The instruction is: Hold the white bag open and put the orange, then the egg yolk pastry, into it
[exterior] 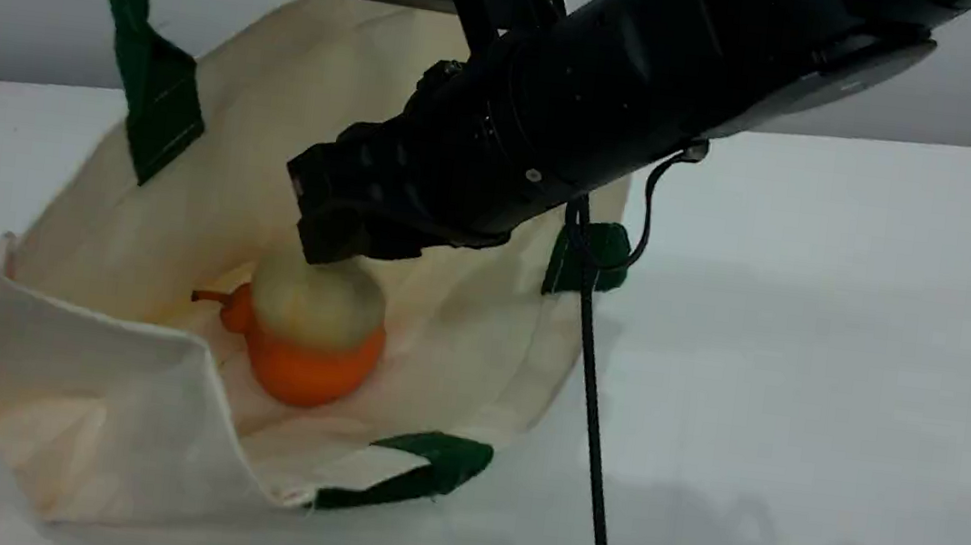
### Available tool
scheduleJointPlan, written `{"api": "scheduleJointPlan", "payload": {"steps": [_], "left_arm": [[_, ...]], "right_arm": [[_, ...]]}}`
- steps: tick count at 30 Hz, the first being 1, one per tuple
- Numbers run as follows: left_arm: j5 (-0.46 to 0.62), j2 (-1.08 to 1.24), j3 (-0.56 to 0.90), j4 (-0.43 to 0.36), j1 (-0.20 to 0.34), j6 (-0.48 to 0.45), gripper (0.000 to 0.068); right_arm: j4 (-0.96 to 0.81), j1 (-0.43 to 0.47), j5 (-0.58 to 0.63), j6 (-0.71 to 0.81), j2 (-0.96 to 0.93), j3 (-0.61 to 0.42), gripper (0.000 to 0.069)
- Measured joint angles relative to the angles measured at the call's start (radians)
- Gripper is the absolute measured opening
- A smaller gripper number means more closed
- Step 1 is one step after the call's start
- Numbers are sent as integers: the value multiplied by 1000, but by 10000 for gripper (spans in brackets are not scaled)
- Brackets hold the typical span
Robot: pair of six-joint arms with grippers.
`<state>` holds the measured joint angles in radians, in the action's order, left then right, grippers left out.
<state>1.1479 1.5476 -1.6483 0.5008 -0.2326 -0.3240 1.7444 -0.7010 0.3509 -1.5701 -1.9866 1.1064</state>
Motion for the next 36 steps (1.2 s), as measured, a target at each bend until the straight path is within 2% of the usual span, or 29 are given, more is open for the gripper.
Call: {"api": "scheduleJointPlan", "payload": {"steps": [4, 7, 15, 24, 28, 31, 34, 36], "left_arm": [[2, 0, 0, -5, 0, 0, 80], [1, 0, 0, -5, 0, 0, 80], [-2, 15, 0, -5, 0, -3, 80], [-8, 49, 14, -14, 0, -8, 82], [-11, 55, 65, -49, 0, -8, 96], [-13, 55, 98, -114, 0, -11, 136], [-16, 55, 120, -173, 0, -11, 223], [-12, 55, 121, -181, 0, -11, 300]], "right_arm": [[-1, 1, 0, 0, 19, -3, 437], [-20, 1, -3, 0, 40, -6, 465], [-127, 4, -121, 63, 166, -92, 471], [-130, 4, -123, 68, 404, -233, 471], [-135, 4, -120, 101, 507, -298, 471], [-168, 4, -104, 143, 588, -356, 471], [-233, 4, -69, 207, 656, -403, 471], [-295, 4, -24, 267, 690, -413, 471]]}}
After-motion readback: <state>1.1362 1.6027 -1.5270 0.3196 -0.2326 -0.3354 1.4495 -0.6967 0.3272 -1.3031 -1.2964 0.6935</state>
